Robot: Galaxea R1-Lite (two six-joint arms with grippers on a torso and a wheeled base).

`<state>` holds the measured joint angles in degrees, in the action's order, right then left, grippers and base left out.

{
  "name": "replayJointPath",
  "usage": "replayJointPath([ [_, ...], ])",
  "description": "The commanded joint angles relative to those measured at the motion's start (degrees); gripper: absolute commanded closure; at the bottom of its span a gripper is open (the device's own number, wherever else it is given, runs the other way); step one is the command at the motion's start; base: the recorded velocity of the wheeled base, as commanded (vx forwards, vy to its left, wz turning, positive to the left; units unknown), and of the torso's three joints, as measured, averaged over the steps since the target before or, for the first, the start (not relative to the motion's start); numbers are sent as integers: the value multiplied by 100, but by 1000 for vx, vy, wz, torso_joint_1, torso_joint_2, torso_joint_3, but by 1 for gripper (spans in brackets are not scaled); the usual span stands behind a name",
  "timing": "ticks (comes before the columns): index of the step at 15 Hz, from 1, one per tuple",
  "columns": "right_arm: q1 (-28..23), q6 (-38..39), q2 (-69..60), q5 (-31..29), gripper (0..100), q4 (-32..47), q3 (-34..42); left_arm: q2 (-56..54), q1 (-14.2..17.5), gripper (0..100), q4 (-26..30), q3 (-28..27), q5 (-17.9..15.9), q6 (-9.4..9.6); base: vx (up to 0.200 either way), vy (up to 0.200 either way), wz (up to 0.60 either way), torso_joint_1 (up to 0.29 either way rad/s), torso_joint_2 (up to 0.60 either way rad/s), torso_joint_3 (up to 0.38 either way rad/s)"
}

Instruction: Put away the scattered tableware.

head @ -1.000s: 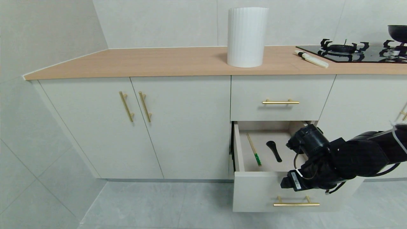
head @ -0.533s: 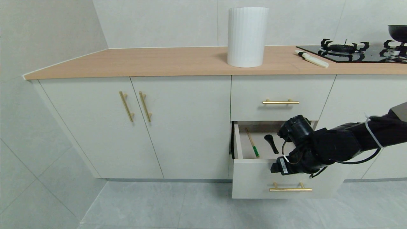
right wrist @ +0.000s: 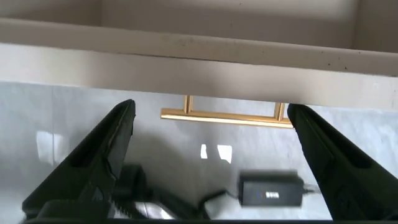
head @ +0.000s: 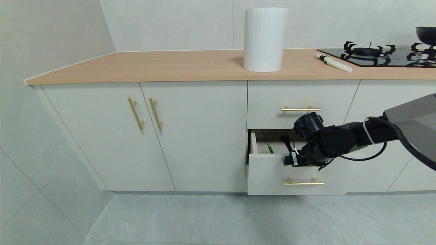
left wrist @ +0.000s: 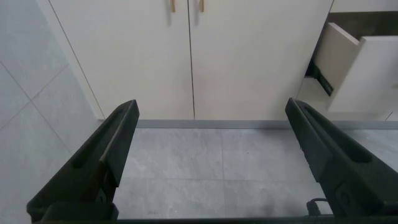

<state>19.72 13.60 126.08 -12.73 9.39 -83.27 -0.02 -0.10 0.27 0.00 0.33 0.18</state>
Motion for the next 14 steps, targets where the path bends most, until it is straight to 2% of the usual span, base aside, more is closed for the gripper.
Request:
replayJointPath([
  [1, -144, 2, 339, -2, 0, 2, -374, 2, 1, 0, 0, 0, 2, -1, 0, 0, 0, 0, 0, 0],
  [9, -294, -95, 892, -2, 0, -42, -1455, 2, 1, 0, 0, 0, 2, -1, 0, 0, 0, 0, 0, 0],
  [14, -452, -121, 1095, -2, 0, -657, -1604, 2, 1, 0, 0, 0, 2, 8, 0, 0, 0, 0, 0, 0],
])
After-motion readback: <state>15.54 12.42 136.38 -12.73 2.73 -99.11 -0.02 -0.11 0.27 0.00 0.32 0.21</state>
